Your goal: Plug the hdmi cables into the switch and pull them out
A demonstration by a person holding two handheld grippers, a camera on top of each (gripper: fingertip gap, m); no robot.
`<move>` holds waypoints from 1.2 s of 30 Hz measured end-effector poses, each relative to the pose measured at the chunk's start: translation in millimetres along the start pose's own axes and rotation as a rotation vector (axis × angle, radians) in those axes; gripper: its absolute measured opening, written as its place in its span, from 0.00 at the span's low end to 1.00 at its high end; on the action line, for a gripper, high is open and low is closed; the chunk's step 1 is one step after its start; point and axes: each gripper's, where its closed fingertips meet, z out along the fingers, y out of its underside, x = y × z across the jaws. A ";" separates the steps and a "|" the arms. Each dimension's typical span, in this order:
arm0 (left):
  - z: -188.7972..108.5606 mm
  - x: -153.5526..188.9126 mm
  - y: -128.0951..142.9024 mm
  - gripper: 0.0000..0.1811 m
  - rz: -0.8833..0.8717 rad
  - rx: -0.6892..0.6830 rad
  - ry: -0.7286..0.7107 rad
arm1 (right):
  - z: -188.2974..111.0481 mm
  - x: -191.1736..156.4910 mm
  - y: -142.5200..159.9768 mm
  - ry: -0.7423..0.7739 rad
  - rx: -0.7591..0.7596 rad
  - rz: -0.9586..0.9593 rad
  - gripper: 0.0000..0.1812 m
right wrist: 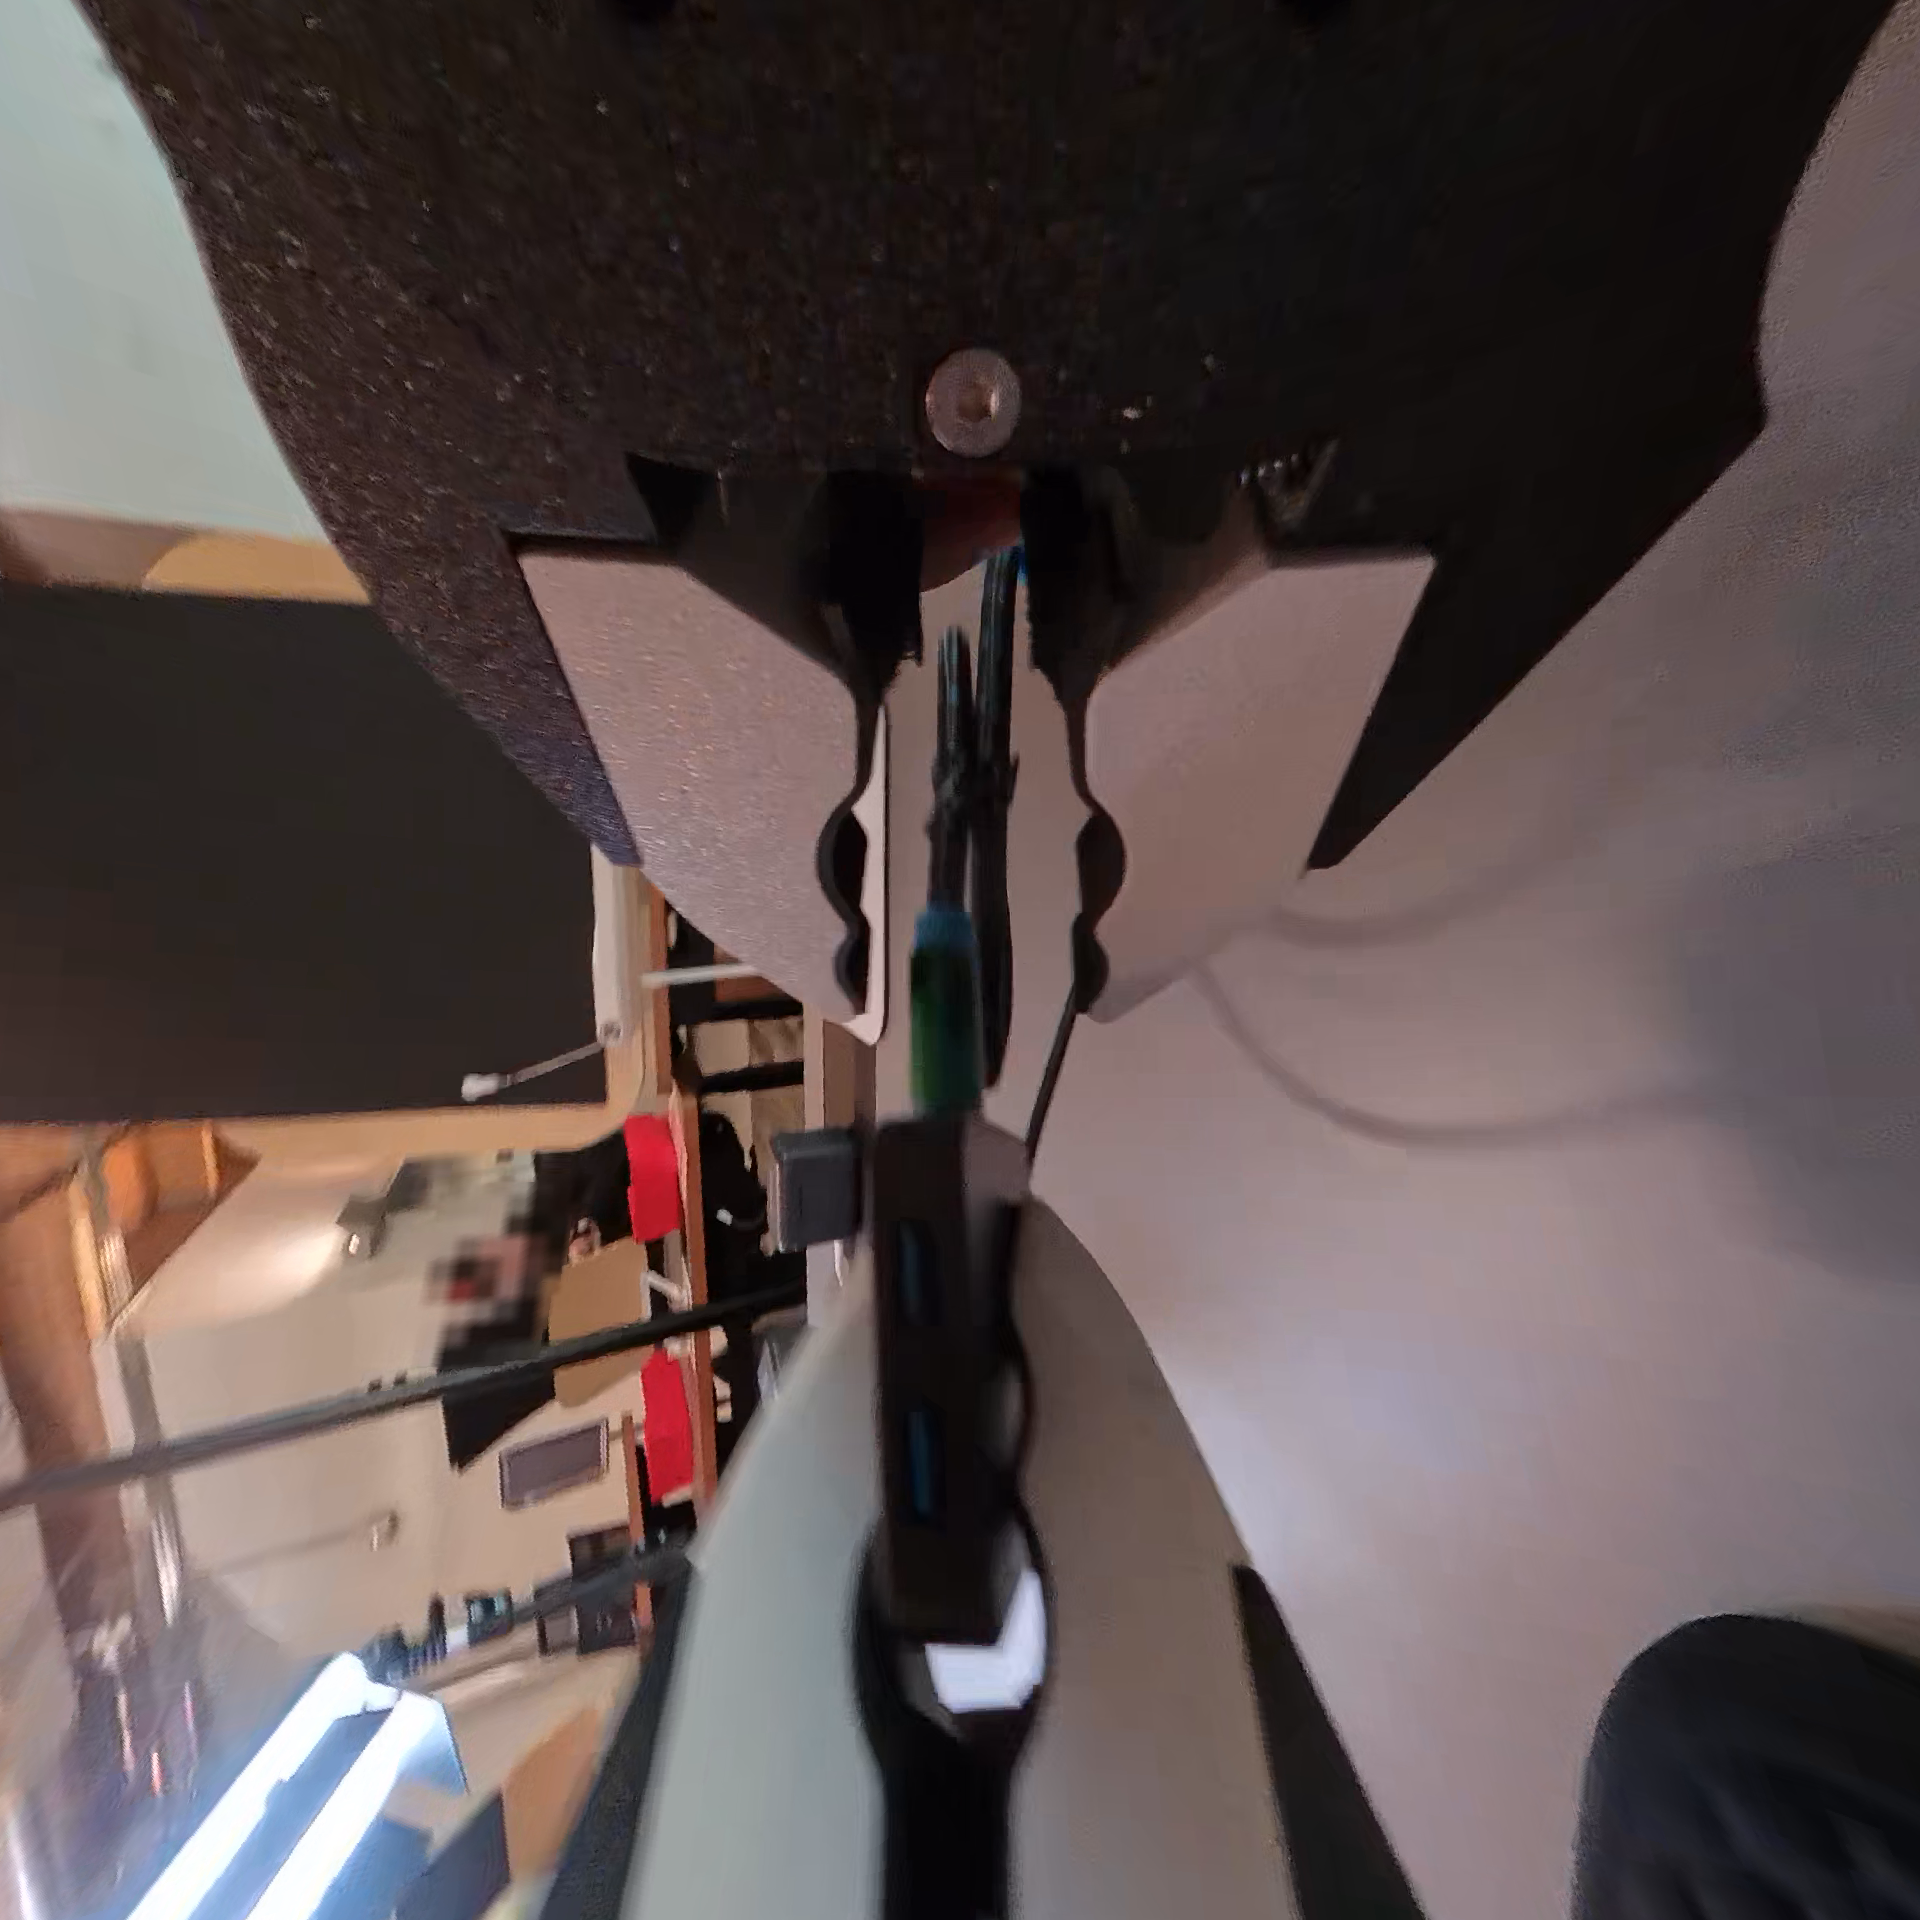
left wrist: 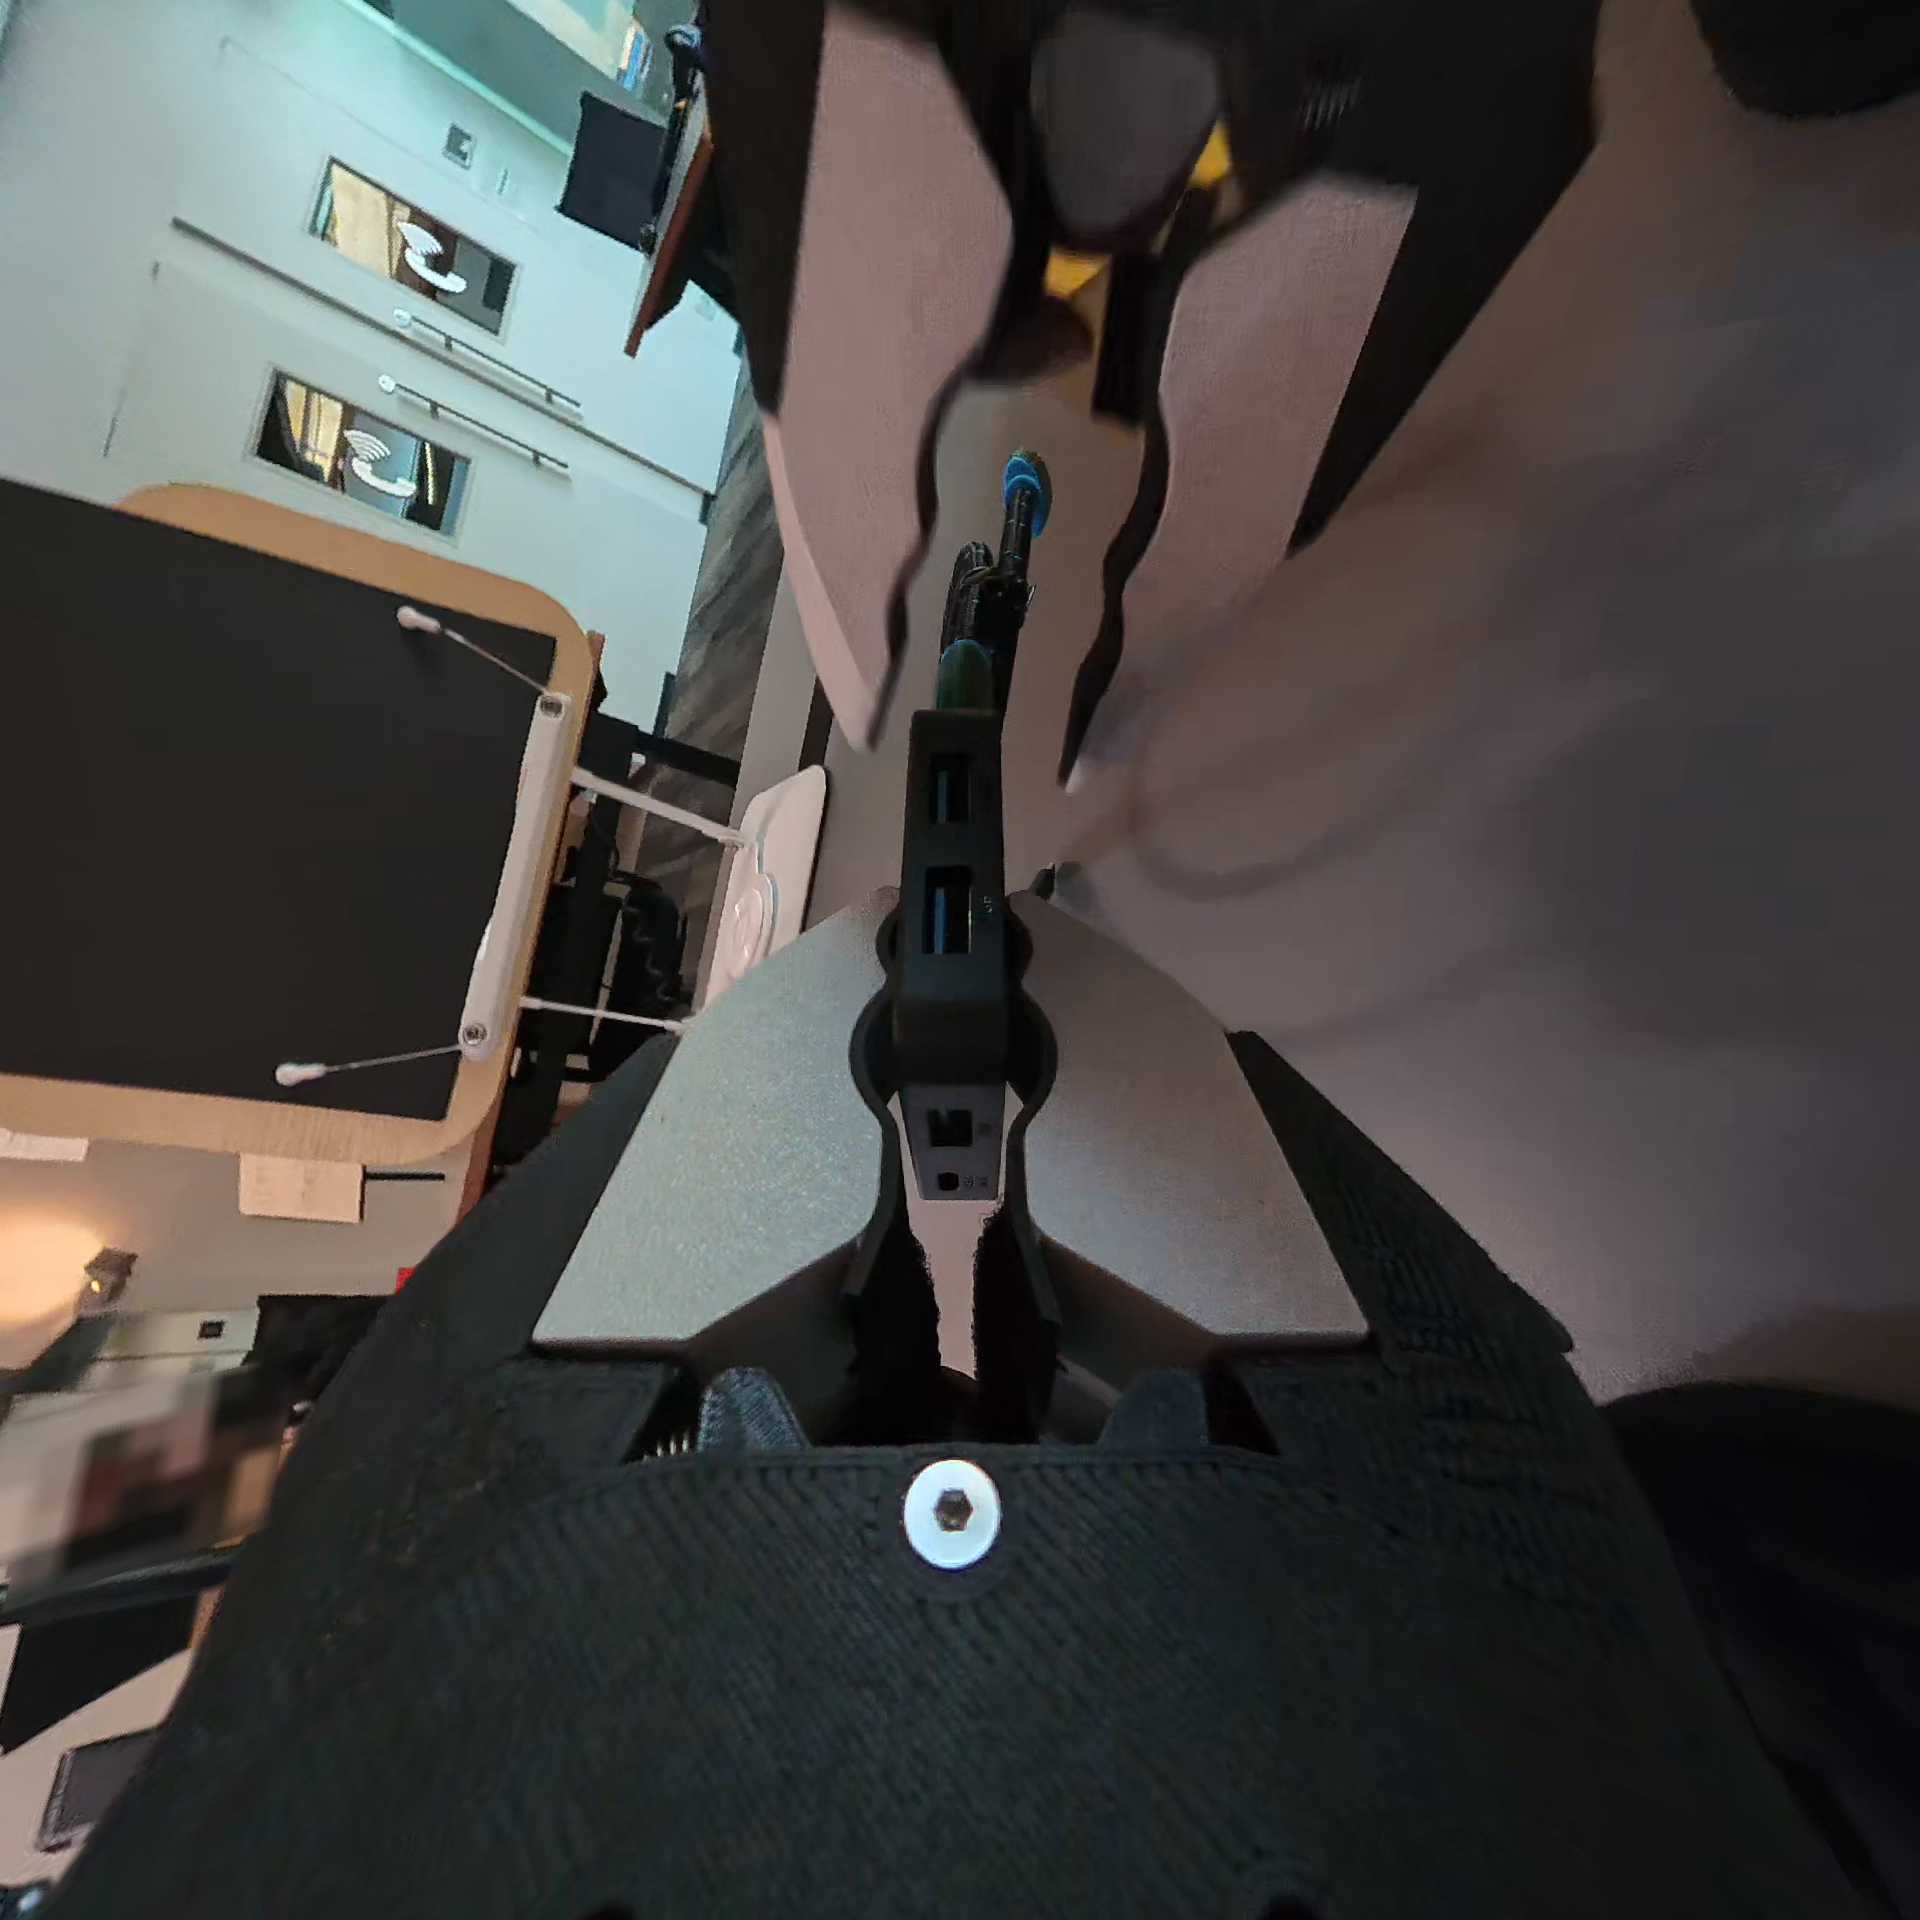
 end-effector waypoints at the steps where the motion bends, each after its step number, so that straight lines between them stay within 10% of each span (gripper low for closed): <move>1: 0.2 0.9 -1.9 0.07 0.017 0.000 0.002 | 3.2 -0.8 -3.6 0.008 0.010 -0.042 0.14; 9: -9.7 -10.0 -6.9 0.07 0.187 -0.016 -0.101 | -1.7 13.9 5.1 0.093 -0.024 -0.117 0.06; 11: -36.2 -35.8 16.5 0.07 0.143 -0.068 -0.196 | -16.0 23.8 106.0 0.100 -0.448 -0.136 0.07; 12: -49.5 -44.5 25.6 0.07 0.039 -0.045 -0.205 | -31.4 30.5 122.3 0.133 -0.417 -0.088 0.07; 16: -55.6 -59.1 15.1 0.07 -0.155 0.096 -0.245 | -74.0 94.3 22.6 0.355 0.147 0.108 0.06; 23: -68.5 -96.6 -12.5 0.08 -0.541 0.423 -0.479 | -125.0 107.7 13.7 0.455 0.097 0.010 0.06; 30: -90.3 -99.7 13.1 0.08 -0.885 0.609 -0.453 | -252.5 112.2 145.3 0.585 -0.258 0.612 0.06; 36: -91.6 -93.3 13.5 0.08 -0.909 0.614 -0.455 | -252.7 41.3 230.0 0.283 -0.489 0.755 0.06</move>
